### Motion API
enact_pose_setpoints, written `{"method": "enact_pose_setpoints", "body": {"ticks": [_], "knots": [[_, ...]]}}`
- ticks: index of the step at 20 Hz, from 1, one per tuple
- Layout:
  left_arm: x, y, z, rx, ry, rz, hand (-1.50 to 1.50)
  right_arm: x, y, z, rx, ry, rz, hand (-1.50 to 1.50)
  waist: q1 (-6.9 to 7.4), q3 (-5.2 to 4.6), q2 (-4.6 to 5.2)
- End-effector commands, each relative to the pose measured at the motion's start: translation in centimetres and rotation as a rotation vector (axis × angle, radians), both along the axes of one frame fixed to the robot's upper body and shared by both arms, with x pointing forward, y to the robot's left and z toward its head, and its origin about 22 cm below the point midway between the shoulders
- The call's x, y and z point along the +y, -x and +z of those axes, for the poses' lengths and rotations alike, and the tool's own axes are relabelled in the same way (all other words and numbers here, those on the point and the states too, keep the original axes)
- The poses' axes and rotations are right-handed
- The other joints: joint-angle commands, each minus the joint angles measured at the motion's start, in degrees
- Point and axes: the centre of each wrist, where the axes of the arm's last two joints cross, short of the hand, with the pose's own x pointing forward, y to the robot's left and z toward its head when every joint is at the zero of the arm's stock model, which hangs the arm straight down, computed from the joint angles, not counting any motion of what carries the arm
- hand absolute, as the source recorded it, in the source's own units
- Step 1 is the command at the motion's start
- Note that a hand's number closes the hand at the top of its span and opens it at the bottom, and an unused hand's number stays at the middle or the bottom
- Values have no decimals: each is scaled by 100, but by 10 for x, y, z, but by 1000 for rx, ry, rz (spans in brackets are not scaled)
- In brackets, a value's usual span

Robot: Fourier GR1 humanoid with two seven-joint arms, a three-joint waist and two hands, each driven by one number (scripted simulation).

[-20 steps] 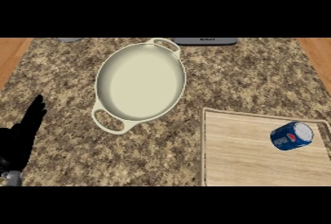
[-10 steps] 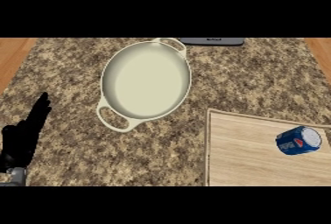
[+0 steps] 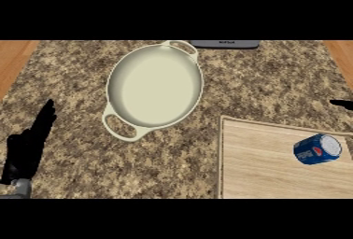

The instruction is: Pick the can from the tray and place it in the pot

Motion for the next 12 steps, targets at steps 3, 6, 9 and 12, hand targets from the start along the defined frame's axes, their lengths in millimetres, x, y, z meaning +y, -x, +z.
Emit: {"method": "enact_pose_setpoints", "body": {"ticks": [3,6,9,12], "knots": [[10,16,-8,20,9,9,0,31,-15,-11,80,54,38,-150,-75,4,-21],[7,-14,-11,0,16,29,0,22,-38,-23,104,90,16,-150,-70,5,0],[3,-2,10,16,-2,23,0,43,-30,-20,87,120,16,-150,-103,5,-24],[1,11,3,7,-8,19,0,25,-40,-41,126,131,21,-150,-72,8,-15]]}}
